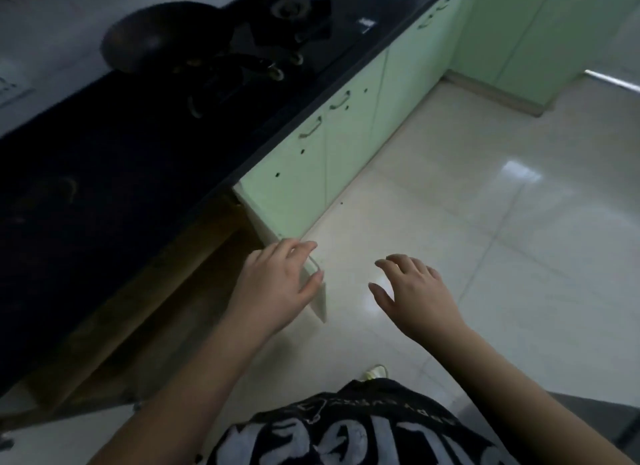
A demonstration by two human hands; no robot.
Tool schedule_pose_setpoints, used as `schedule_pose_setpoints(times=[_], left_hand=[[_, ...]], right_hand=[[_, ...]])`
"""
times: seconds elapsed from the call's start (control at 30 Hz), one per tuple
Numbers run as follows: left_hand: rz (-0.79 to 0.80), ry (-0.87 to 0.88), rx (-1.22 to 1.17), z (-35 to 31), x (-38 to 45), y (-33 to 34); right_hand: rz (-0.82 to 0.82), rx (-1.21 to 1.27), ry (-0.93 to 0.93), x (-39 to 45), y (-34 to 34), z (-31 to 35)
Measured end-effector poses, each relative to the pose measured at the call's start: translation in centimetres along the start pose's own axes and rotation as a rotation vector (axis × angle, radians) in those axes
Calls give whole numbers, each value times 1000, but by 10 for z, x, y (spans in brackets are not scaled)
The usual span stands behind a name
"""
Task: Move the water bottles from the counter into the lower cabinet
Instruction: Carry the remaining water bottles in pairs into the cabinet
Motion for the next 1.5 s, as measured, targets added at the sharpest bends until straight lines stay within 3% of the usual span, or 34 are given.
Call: schedule_pose_setpoints(times=[0.33,0.97,1.3,1.5], left_hand=[[2,146,35,-103,144,-12],[-65,291,-1,-150,464,-40],[3,428,82,-211,624,-37],[88,392,109,-251,732,-6]], right_hand=[[-22,44,163,61,-74,-138],[-72,34,321,296,-170,-294],[-213,13,387,406,-207,-397],[-236,30,384,491,-221,-479]])
Point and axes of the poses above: each hand's wrist, its own x-axis towards the middle knuckle, its own y-axis out of the palm, z = x × y, the point moved 6 cm from there along x, towards the middle knuckle, and after that the axes turned 9 degrees about y, right-handed, at the moved point
